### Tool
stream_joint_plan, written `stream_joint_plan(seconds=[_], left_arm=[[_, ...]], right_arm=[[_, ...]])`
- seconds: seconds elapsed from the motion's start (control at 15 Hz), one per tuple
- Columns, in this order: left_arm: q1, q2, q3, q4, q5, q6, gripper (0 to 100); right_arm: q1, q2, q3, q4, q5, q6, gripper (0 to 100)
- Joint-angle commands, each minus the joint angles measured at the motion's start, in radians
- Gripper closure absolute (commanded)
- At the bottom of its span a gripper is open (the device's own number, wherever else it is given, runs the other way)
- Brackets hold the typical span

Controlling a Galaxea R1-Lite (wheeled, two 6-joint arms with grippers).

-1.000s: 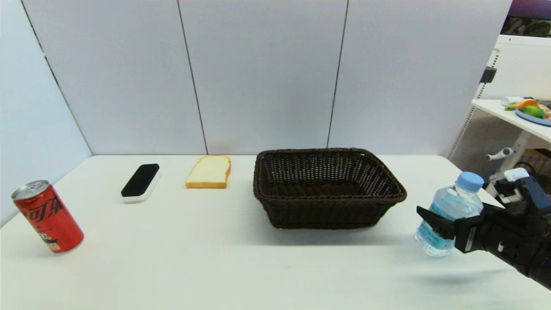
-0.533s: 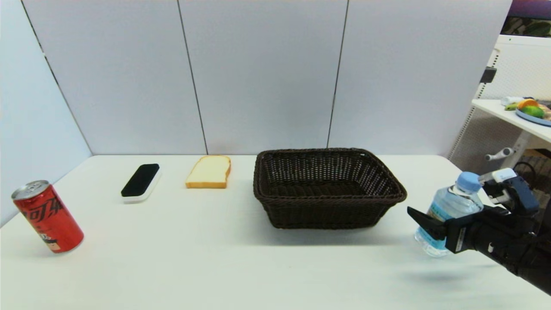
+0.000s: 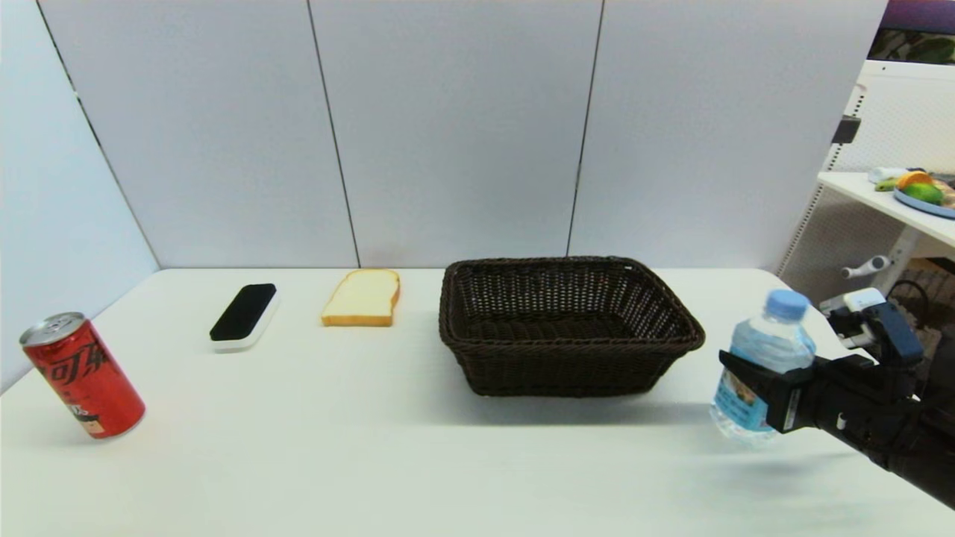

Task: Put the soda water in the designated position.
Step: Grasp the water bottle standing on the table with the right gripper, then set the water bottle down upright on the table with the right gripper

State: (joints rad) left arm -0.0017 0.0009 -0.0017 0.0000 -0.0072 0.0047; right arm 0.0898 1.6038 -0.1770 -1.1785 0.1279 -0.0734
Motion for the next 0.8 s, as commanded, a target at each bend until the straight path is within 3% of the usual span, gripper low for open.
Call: stream_joint_plan(seconds=[0.07, 0.47, 0.67, 0.8], left_arm=[[0.0, 0.001, 0.0, 0.0, 0.0, 0.0, 0], [0.0, 0.001, 0.0, 0.0, 0.0, 0.0, 0], [0.0, 0.001, 0.0, -0.002, 0.0, 0.0, 0], [0.0, 0.001, 0.0, 0.0, 0.0, 0.0, 0]], right_arm=[[-0.013, -0.008, -0.018, -0.004, 0.001, 0.006, 100], [-0.012, -0.193, -0.088, 0.05, 0.019, 0.015, 100], [-0.01, -0.282, -0.176, 0.165, 0.101, 0.015, 100], [0.041, -0.377, -0.213, 0.281, 0.184, 0.015, 100]])
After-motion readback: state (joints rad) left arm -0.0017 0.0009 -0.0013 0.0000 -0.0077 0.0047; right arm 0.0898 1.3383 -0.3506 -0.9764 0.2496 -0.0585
